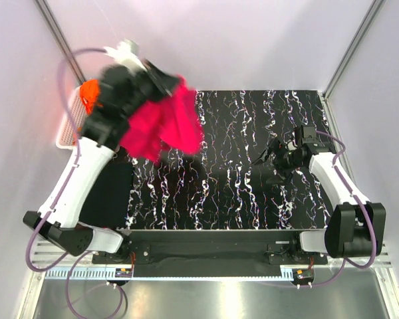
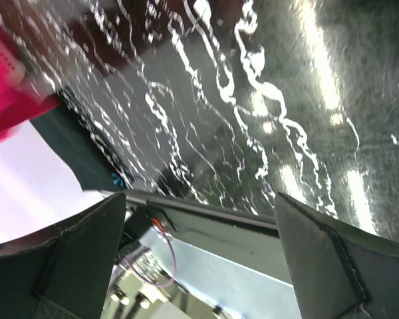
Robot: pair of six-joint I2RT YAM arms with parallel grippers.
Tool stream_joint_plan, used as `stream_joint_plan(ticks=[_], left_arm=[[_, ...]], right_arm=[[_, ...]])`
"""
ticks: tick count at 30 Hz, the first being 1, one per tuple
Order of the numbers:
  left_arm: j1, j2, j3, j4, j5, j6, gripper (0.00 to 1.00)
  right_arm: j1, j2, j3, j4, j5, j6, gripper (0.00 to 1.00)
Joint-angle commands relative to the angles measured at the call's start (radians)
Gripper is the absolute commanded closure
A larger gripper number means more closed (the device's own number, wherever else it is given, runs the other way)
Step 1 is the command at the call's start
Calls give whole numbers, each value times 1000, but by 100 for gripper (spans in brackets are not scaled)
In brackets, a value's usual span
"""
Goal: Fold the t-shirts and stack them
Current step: Move the tshirt to the center of the board
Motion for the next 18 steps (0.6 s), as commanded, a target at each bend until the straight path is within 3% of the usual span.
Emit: stream_joint_plan(ticks=[1,2,3,7,13,18], left_arm=[[-151,-38,-176,-61,-39,38,76],[-185,-51,-222,-77,-54,41,39],[-232,-48,-288,-103,-66,47,24],[-290,-55,-373,-335,-123,110,21],[-274,-235,-607,-368,-171,106,32],[-94,-168,-773,-342,11,97,16]], right_arm=[[7,-98,6,-64,-58,-89,0],[5,-134,-6,-70,-63,-100,0],[7,-146,-11,-74,-71,-123,0],[8,-204,-34,-94,-86,-187,0],[113,-174,-62,-40,-129,-224,4],[223,-30,-97,30,-91,-216,2]])
